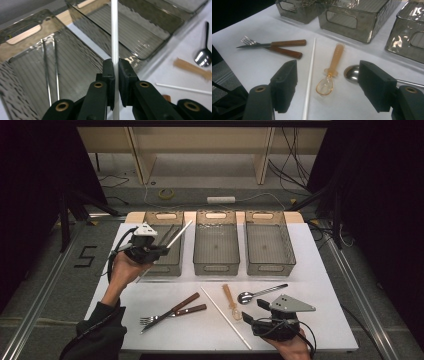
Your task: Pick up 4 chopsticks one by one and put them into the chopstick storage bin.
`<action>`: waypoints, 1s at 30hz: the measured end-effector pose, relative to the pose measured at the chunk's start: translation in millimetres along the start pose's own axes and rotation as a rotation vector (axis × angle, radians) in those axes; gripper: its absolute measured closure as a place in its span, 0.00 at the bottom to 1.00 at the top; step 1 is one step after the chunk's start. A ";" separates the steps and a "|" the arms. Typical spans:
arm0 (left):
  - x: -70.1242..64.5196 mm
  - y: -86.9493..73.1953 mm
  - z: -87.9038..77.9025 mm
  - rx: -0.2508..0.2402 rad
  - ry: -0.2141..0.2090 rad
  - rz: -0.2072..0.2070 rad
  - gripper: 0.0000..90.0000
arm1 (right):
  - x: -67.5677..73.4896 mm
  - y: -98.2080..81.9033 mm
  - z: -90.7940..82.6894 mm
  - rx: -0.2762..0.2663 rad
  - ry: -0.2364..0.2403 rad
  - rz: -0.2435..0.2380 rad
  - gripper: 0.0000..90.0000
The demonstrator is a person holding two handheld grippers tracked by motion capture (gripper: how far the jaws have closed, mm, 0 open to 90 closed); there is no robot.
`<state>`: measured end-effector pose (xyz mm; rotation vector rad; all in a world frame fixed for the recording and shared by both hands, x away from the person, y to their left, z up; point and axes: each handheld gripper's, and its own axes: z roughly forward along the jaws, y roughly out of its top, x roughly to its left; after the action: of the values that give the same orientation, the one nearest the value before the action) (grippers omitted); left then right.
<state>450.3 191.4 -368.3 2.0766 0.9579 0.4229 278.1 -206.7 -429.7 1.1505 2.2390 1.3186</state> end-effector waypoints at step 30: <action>64.3 25.8 35.2 -0.052 0.130 -0.135 0.93 | -3.3 0.0 0.1 -0.007 0.013 0.010 0.37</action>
<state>525.4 211.0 -372.1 1.9428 1.1442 0.5114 280.3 -209.2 -430.3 1.1550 2.2385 1.3405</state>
